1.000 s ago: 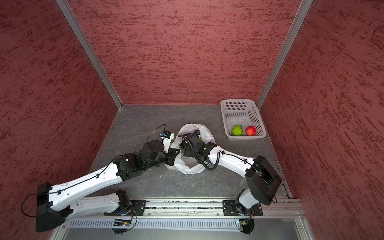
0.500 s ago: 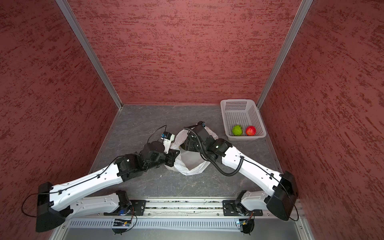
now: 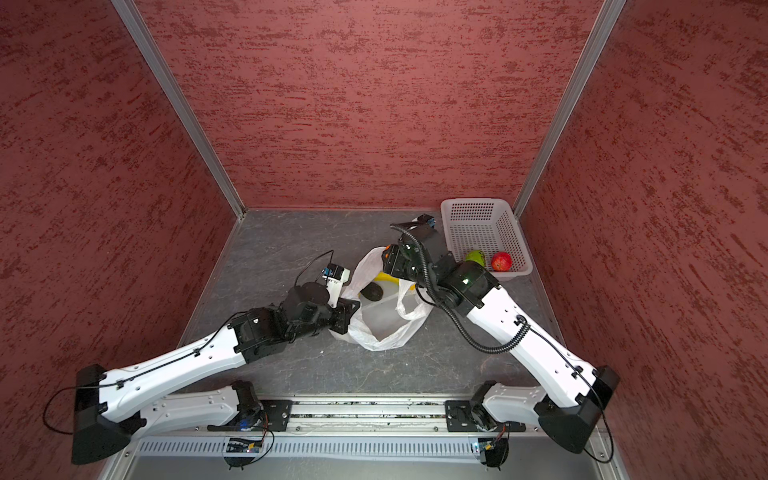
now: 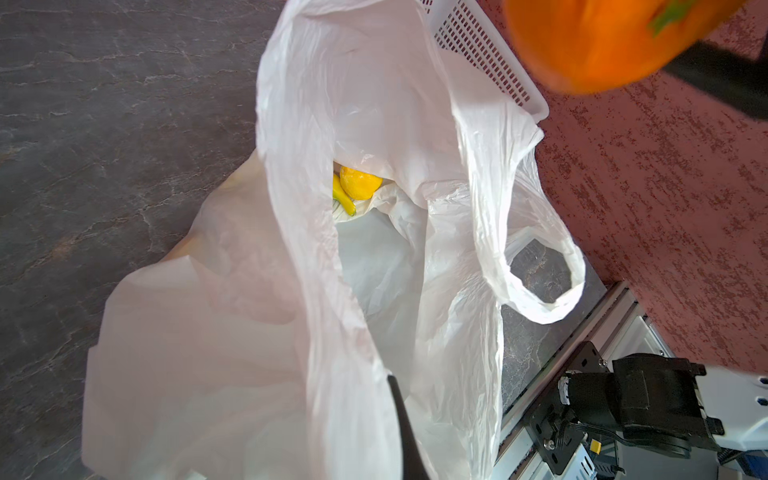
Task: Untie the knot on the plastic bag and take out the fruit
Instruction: 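Lift the orange out of the bag toward the white basket, then open the right gripper to drop the orange into the white basket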
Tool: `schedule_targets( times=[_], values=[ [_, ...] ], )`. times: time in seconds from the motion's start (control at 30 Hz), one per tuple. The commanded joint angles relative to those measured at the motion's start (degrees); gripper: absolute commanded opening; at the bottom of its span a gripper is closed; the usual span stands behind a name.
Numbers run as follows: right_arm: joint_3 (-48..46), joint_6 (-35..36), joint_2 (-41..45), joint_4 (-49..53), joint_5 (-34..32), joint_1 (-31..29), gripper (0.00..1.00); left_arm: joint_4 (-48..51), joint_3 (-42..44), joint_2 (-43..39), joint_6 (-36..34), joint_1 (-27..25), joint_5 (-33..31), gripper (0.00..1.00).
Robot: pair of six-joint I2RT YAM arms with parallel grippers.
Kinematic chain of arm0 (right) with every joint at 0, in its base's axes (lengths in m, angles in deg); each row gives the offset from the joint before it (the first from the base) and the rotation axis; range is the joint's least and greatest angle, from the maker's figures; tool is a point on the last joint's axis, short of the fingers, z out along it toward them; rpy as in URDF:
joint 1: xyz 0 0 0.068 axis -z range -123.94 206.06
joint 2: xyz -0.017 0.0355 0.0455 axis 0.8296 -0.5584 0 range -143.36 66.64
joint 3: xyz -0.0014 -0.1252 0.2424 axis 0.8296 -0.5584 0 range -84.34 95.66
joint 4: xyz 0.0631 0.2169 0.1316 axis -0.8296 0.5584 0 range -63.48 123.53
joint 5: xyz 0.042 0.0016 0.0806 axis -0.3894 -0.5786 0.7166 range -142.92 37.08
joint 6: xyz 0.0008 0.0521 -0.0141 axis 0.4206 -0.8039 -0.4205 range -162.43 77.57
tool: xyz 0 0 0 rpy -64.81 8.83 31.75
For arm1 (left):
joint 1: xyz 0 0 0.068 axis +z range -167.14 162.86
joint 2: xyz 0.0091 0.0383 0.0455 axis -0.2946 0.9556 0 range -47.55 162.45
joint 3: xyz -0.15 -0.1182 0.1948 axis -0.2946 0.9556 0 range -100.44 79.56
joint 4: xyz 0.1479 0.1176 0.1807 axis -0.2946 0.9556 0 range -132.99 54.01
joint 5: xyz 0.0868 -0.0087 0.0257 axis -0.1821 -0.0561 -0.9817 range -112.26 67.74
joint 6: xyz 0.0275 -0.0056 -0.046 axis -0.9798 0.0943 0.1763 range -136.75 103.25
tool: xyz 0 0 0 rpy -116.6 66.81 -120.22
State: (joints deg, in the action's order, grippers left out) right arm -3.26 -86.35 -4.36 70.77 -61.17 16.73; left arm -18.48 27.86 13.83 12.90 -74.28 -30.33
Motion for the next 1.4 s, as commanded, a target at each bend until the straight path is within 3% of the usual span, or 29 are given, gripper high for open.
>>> schedule_targets(
  times=[0.0,0.27,0.53,0.73,1.1,1.37],
  values=[
    [1.5,2.4,2.5,1.5,-1.2,6.2,0.48,0.4,0.1,-1.2,-1.2,0.3,1.4,0.0],
    [-4.0,9.5,2.1,-4.7,3.7,25.3,0.48,3.7,0.8,-3.0,-1.8,-0.5,2.3,0.0],
    [-8.1,12.4,-8.5,-18.2,5.7,38.5,0.48,7.6,1.7,-6.4,-1.8,-1.3,2.7,0.0],
    [-3.3,15.2,-21.7,-23.4,4.7,42.6,0.47,10.6,2.9,-9.6,-0.7,-2.7,0.9,0.0],
    [9.4,19.6,-39.5,-19.7,2.1,44.7,0.52,11.6,3.9,-12.1,0.3,-3.8,-2.0,0.0],
    [10.9,20.1,-42.9,-17.5,1.0,44.8,0.78,10.5,3.9,-11.7,-0.1,-3.8,-2.3,0.0]
  ],
)
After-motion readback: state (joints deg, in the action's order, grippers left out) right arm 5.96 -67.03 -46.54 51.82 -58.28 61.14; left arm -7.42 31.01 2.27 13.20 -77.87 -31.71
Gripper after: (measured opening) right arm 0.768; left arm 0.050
